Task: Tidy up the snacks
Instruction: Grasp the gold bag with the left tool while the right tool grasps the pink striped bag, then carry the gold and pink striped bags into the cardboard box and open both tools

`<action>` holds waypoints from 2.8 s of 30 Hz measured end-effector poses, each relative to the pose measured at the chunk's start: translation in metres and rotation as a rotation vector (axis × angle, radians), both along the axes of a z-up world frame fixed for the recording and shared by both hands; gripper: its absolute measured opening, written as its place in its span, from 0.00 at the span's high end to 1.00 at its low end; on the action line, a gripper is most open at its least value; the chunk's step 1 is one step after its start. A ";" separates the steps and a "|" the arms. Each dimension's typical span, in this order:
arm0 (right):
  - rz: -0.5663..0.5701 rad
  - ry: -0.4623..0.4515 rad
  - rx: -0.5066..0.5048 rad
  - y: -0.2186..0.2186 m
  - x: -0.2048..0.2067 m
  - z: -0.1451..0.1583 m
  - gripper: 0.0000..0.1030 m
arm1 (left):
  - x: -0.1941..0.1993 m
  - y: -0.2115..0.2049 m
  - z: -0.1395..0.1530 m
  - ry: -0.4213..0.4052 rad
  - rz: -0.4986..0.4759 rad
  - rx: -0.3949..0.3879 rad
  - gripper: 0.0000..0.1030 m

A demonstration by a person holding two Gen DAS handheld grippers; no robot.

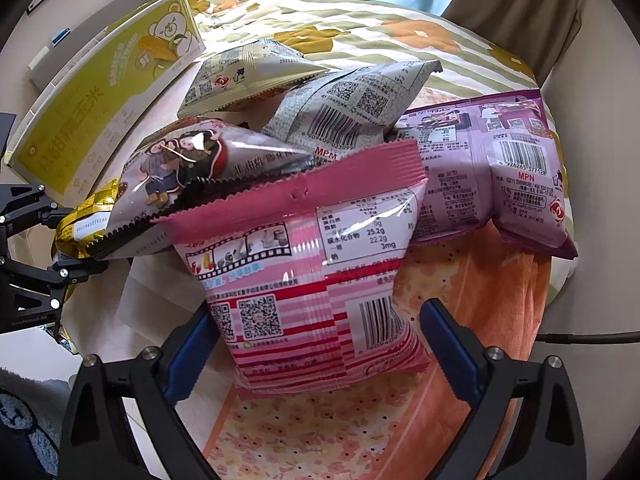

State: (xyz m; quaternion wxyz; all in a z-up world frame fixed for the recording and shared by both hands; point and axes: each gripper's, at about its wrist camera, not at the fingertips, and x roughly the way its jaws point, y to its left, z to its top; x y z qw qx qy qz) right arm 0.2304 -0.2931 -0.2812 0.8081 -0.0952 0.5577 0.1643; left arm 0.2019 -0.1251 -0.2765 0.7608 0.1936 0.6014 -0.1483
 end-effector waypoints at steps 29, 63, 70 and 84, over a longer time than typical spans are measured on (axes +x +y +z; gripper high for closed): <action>-0.006 -0.192 0.039 -0.007 -0.051 0.101 0.39 | -0.035 0.016 0.122 -0.235 0.176 -0.172 0.59; 0.061 -0.262 0.128 0.287 0.077 0.169 0.39 | 0.124 0.260 0.135 -0.261 0.300 -0.243 0.59; 0.009 -0.215 0.153 0.308 0.107 0.157 0.39 | 0.163 0.284 0.107 -0.205 0.305 -0.240 0.59; 0.055 -0.162 0.162 0.324 0.153 0.146 0.39 | 0.173 0.296 0.102 -0.187 0.343 -0.192 0.00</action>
